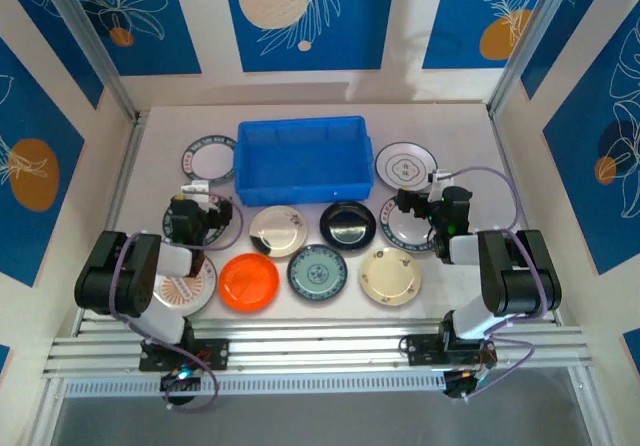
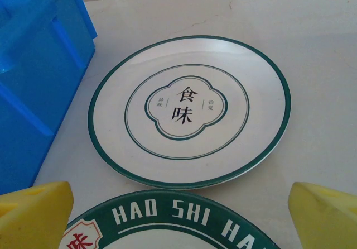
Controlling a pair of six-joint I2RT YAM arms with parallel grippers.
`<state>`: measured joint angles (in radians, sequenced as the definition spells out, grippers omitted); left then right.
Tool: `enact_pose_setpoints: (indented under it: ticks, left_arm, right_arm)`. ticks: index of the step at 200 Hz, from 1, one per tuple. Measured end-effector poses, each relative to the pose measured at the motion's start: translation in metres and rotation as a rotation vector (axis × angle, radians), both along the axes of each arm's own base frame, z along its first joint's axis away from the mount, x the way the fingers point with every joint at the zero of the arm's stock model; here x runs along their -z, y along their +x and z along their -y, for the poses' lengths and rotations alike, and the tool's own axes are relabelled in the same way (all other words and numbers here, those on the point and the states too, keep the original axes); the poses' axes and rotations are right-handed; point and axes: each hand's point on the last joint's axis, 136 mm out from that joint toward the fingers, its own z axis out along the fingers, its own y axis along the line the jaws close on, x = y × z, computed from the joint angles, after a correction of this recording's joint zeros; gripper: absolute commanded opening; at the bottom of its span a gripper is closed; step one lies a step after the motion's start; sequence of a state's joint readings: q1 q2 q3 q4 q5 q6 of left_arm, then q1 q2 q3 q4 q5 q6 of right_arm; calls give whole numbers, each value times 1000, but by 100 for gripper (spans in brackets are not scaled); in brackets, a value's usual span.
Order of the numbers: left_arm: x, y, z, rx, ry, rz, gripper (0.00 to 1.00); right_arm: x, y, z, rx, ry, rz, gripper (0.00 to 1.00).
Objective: Place the plates into the plastic bin on the countertop
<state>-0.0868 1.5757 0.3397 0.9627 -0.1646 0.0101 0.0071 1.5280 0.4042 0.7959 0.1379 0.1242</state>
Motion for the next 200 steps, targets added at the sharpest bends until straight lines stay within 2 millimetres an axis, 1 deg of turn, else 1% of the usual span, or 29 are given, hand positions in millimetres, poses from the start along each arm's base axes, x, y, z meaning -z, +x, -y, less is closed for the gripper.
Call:
enact_pose_setpoints:
  ticks: [200]
  left_arm:
    - [1, 0, 0, 0, 0, -3, 100]
  right_arm:
    - [0, 0, 0, 0, 0, 0, 99]
